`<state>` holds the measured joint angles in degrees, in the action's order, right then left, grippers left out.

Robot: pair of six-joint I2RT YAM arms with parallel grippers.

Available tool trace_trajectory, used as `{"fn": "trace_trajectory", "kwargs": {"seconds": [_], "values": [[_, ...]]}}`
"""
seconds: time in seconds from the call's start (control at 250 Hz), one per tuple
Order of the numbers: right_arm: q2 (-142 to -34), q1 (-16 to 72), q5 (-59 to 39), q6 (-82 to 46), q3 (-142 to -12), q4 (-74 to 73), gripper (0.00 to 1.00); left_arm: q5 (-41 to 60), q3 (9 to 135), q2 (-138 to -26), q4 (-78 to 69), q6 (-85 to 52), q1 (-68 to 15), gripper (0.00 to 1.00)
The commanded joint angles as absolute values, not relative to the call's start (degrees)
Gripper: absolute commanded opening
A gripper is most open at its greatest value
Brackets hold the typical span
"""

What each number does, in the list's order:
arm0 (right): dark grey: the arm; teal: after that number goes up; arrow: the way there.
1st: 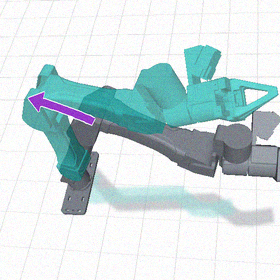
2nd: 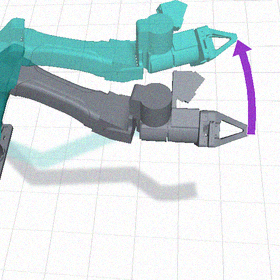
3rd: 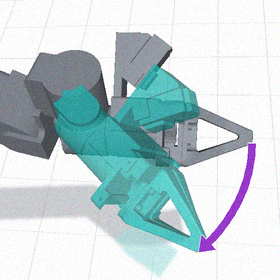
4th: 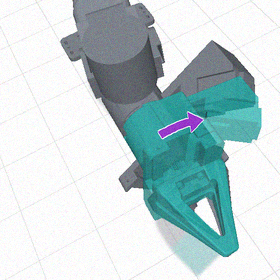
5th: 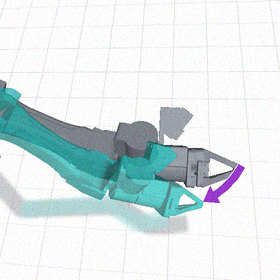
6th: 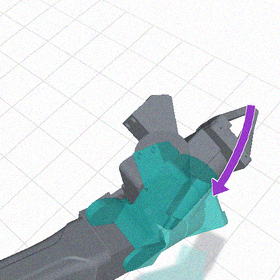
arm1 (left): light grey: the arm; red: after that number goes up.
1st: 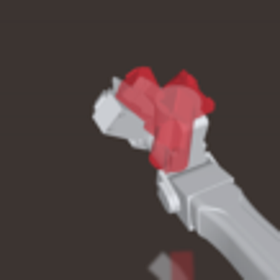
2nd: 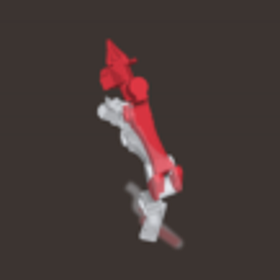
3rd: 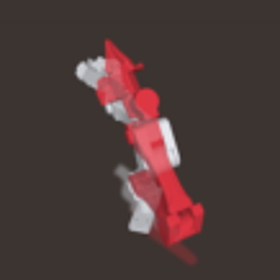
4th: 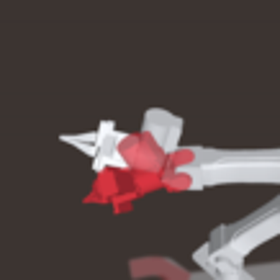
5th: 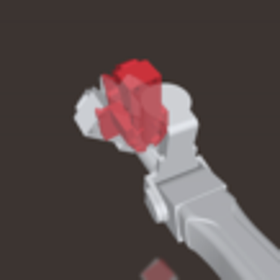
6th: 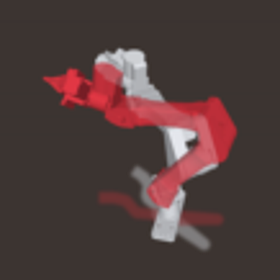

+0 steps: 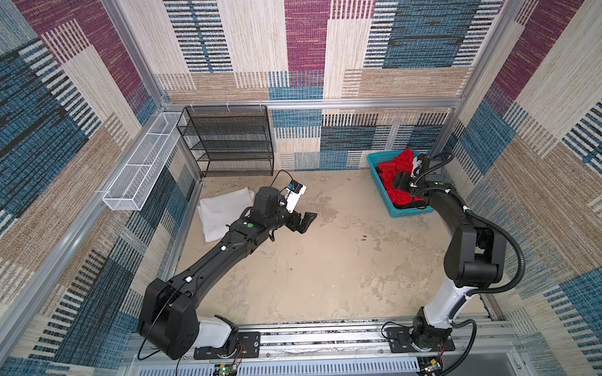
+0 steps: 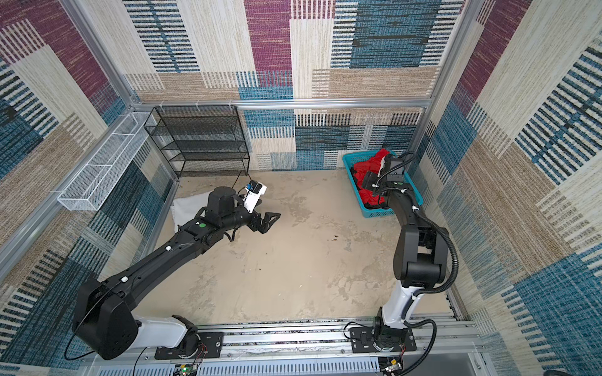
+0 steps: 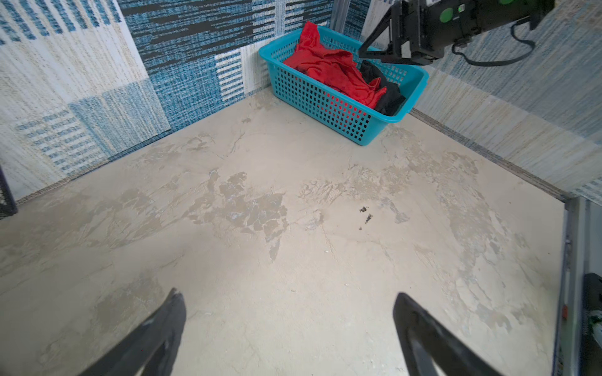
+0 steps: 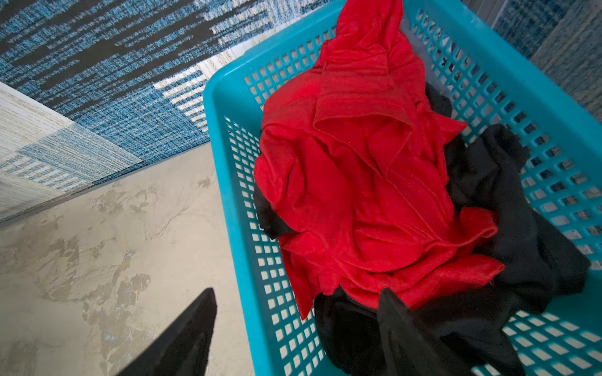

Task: Fold and stack the t-shirts
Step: 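Reach the right gripper into the teal basket while the left arm advances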

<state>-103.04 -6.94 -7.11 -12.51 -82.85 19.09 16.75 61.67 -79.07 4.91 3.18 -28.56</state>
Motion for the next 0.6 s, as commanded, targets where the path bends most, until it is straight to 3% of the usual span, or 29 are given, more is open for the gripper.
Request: {"fn": "trace_trajectory", "kwargs": {"seconds": [0.0, 0.388, 0.596], "values": [[-102.66, -6.87, -7.64, -12.03, -82.1, 17.88, 0.79, 16.7, 61.53, -78.79, 3.56, 3.29, -28.51, 0.99], [-106.0, -6.27, -8.69, -10.03, -83.91, 19.17, 0.75, 16.35, 61.54, -78.84, 3.82, 3.19, -28.51, 0.99], [-109.94, -3.51, -8.18, -5.66, -88.86, 23.06, 0.62, 16.61, 61.88, -79.55, 4.2, 2.85, -28.51, 0.99]]}}
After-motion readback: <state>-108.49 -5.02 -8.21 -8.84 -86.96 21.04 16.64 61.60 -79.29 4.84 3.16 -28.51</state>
